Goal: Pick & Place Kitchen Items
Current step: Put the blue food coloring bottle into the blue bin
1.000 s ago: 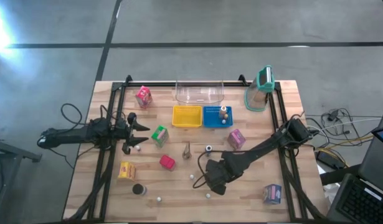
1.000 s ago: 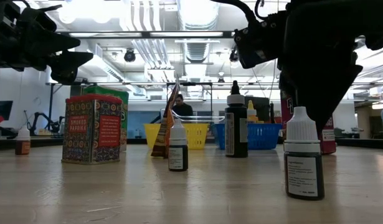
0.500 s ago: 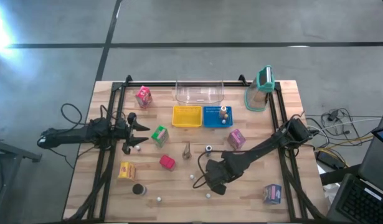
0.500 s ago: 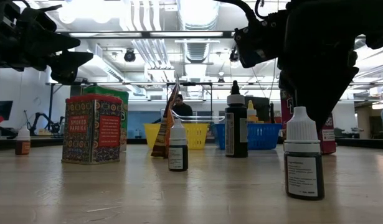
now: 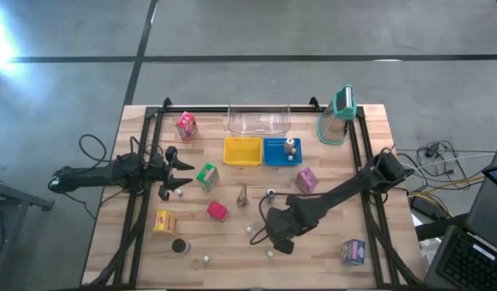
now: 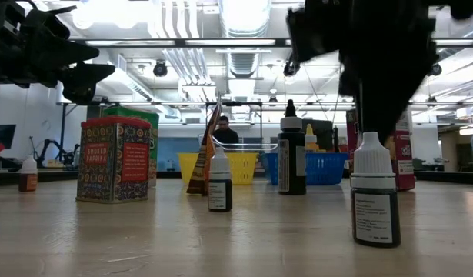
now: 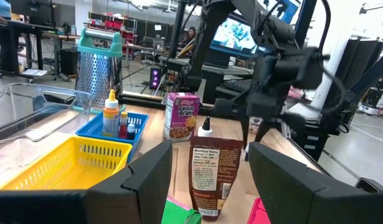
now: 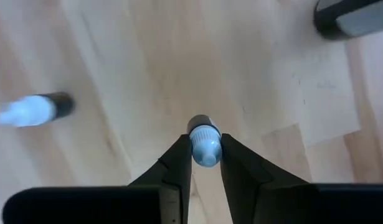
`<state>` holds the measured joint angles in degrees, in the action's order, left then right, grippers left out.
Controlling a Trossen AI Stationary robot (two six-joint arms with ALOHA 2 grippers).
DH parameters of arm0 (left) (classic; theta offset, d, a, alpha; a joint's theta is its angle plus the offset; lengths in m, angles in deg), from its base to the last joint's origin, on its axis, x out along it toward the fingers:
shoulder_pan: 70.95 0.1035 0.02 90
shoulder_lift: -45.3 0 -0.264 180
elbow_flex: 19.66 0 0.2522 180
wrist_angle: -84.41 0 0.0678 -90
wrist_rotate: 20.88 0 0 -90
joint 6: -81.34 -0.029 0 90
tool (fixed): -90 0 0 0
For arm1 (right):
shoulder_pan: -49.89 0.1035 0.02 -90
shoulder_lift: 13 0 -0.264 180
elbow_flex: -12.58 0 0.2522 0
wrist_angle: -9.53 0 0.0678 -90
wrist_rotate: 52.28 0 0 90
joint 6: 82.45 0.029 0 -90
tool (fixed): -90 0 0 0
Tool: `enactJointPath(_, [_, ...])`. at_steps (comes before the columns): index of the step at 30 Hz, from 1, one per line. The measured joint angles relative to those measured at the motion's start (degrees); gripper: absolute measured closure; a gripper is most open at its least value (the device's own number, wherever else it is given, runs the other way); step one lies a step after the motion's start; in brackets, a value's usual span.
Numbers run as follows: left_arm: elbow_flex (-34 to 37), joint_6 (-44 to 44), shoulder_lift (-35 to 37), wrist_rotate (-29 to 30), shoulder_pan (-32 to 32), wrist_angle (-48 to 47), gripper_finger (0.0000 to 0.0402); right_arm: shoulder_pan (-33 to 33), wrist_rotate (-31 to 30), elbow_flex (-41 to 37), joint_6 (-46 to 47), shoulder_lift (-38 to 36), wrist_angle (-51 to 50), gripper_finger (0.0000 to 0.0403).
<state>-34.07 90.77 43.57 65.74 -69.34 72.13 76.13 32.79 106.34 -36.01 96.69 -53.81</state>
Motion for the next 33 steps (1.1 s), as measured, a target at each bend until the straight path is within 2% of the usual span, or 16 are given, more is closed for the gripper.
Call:
enactJointPath(7, [-0.02,-0.02,-0.09,0.0,-0.02,-0.02,0.0183,-0.37,-4.12,3.85,-0.59,-6.54,-7.79,0.0326])
enactJointPath(11, [0.0,0.0,-0.15,0.02,0.0,-0.02,0.0183,-2.41,-7.34,6.16,-2.12,-10.54,-11.9,0.0333])
enactJointPath(21, [-0.01,0.0,-0.15,0.02,0.0,-0.02,0.0183,-15.94,-8.73,6.83,-7.03,-17.49,-13.27,0.0328])
enactJointPath(27, [-0.01,0.0,-0.15,0.02,-0.02,-0.07,0.0183,-23.84,-8.2,6.77,-7.63,-18.21,-13.27,0.0336])
enactJointPath(33, [-0.02,0.0,-0.15,0.02,-0.02,-0.09,0.0183,-28.62,-8.04,6.61,-4.63,-16.13,-13.21,0.0328])
